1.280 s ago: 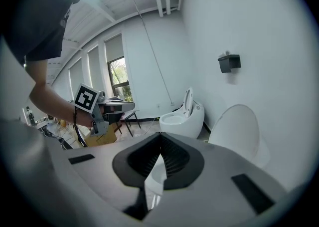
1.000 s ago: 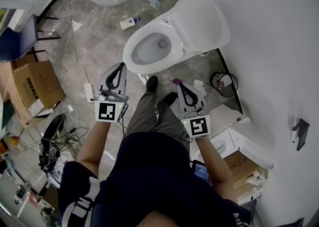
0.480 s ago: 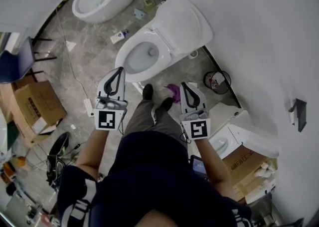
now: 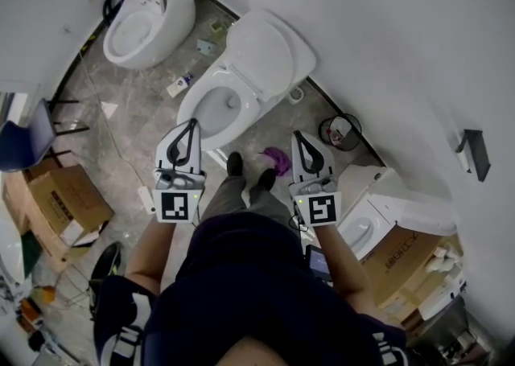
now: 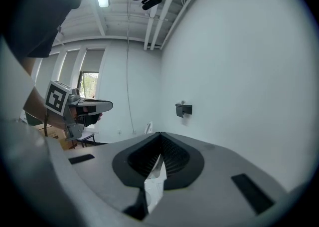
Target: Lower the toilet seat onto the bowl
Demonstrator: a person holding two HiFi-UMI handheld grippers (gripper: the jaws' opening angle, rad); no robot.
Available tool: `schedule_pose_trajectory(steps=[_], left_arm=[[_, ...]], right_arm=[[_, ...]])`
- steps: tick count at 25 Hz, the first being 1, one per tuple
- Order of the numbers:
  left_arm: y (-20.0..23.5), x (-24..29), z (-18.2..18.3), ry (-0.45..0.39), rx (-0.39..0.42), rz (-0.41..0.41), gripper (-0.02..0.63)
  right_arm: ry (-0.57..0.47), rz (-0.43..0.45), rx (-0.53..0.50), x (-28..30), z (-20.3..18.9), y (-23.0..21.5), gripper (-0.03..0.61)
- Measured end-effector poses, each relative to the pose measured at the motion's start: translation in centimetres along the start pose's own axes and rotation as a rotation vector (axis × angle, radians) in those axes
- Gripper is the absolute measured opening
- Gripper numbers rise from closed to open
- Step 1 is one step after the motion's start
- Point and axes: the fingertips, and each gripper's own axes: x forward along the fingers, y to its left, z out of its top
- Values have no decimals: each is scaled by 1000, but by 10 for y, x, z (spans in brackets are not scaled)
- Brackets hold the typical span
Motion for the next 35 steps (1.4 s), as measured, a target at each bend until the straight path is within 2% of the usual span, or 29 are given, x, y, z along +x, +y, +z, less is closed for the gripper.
schedule_pose_trajectory(steps=[7, 20, 29, 35], left_arm=[[-11, 0, 25, -38, 19, -24, 23], [-20, -6, 60, -106, 25, -17, 23], [-28, -5, 64, -112, 19, -15, 23], [-27, -6, 64, -112, 16, -10, 25]], right_arm=[[-30, -70, 27, -26, 23, -26, 20], [-56, -167, 15, -62, 50, -56, 20], [-13, -198, -3, -73, 46, -67, 18], [-1, -189, -36, -73, 44, -65, 18]])
